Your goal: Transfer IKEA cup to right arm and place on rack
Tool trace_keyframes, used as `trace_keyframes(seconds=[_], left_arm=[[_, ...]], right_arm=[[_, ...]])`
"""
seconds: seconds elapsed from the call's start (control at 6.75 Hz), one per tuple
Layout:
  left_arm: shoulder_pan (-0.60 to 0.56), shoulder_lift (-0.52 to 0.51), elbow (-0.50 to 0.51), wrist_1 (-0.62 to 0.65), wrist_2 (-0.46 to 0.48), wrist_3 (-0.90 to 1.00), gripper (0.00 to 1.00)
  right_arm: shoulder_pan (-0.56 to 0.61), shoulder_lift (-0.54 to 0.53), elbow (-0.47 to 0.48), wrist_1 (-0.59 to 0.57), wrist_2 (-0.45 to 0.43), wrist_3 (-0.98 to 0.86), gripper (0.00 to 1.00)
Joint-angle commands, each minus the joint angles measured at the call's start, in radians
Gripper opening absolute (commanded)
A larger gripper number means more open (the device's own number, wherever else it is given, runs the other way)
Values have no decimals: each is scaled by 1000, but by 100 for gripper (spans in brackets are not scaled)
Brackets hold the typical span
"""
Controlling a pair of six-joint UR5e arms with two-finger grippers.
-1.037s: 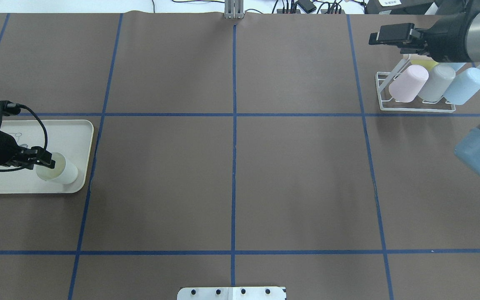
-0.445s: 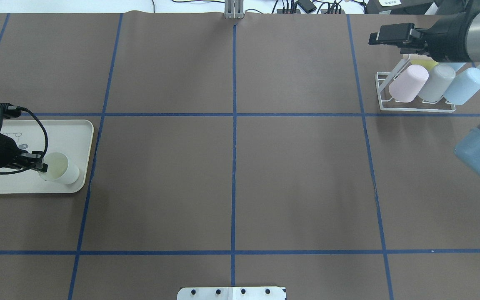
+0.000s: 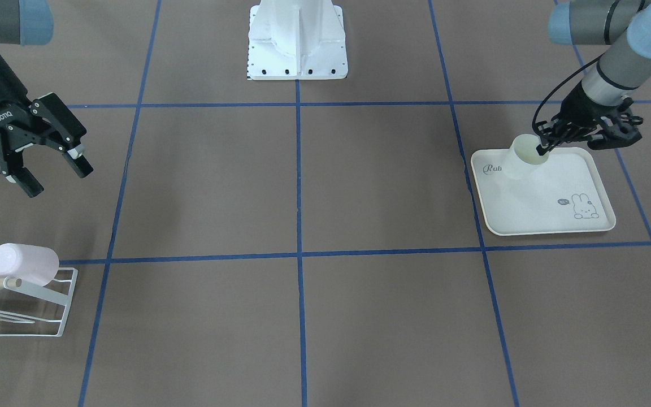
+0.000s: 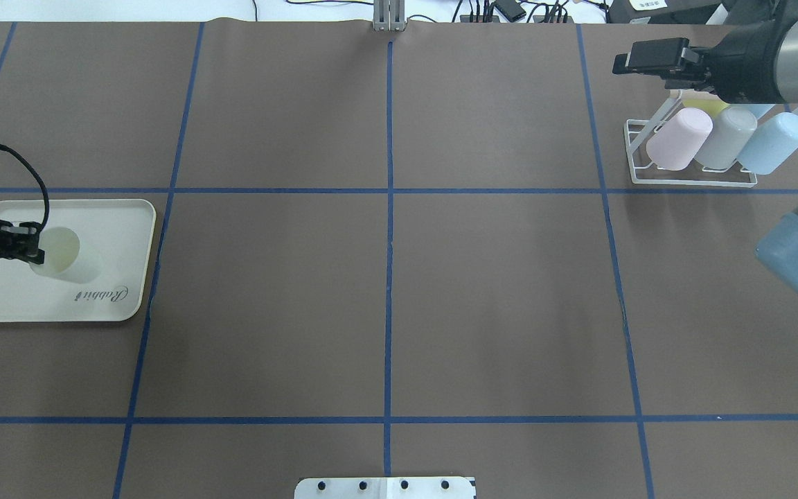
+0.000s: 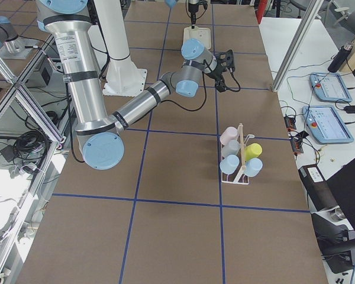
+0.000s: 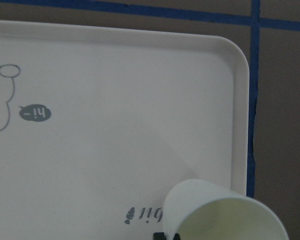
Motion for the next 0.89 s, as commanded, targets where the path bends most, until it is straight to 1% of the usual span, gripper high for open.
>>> trace_keyframes(seconds=[0.0,0.15,0.3,0.44,0.59,0.74], left_arm=[[-140,-64,-50,116,71,-59,0],[-140,-120,-46,116,228,-205,0],[-136,-185,-46,113,287,-384,0],[-99,-251,-46,110,350,-567,0],[-29,-292,-47,106,410,-742,0],[45,-312,-46,34,473,-917,0]], right_arm=[[-1,2,3,3,15,2,100],[-4,14,4,6,17,46,100],[-39,65,-5,7,15,133,100],[-79,105,-15,6,6,194,100],[-104,138,-35,6,4,216,100],[-123,187,-48,7,4,286,100]])
